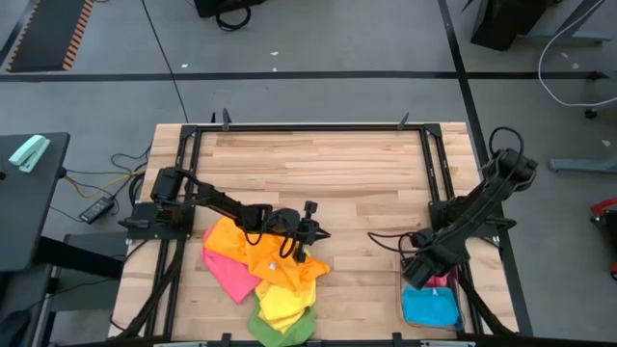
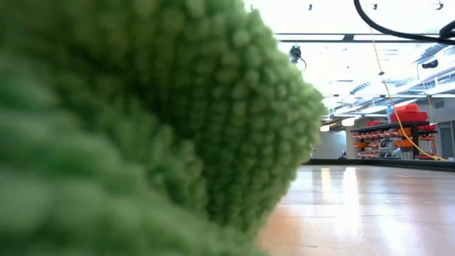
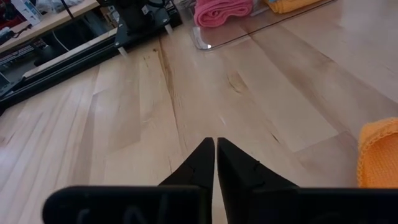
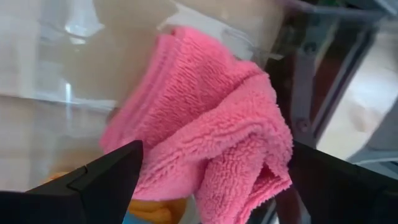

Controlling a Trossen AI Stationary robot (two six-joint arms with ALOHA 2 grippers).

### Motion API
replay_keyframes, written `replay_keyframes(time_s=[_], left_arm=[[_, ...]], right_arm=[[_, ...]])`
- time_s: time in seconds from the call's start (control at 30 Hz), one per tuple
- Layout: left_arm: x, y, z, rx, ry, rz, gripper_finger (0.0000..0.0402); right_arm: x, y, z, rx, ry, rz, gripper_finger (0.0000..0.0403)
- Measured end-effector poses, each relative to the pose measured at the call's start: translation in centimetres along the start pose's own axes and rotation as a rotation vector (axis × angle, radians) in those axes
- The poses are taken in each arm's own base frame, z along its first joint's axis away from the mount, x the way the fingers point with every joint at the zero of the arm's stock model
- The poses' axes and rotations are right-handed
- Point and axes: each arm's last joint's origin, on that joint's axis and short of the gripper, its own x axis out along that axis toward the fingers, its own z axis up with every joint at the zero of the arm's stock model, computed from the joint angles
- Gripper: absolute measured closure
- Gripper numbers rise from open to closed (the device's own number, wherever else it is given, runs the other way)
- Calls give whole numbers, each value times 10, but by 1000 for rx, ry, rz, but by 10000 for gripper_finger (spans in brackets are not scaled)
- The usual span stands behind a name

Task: Fold microfiber towels
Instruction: Adjust the folded pink towel in the transparent bin

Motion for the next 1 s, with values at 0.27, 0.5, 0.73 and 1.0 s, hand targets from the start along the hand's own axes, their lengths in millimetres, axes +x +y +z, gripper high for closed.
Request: replay_keyframes(time_s=[0.27,0.5,0.73,1.0], left_arm=[[0,-1,0,1,6,-4,388],[0,-1,-1,1,14,-7,379],[0,-1,-2,-5,17,-9,380],[0,-1,-1,-5,13,-7,387]], right_arm=[[2,1,-1,3,10,-20,46],[18,1,4,-6,21,-7,126],[29,0,5,-42,116,-25,227],[20,-2,5,-64,128,23,330]])
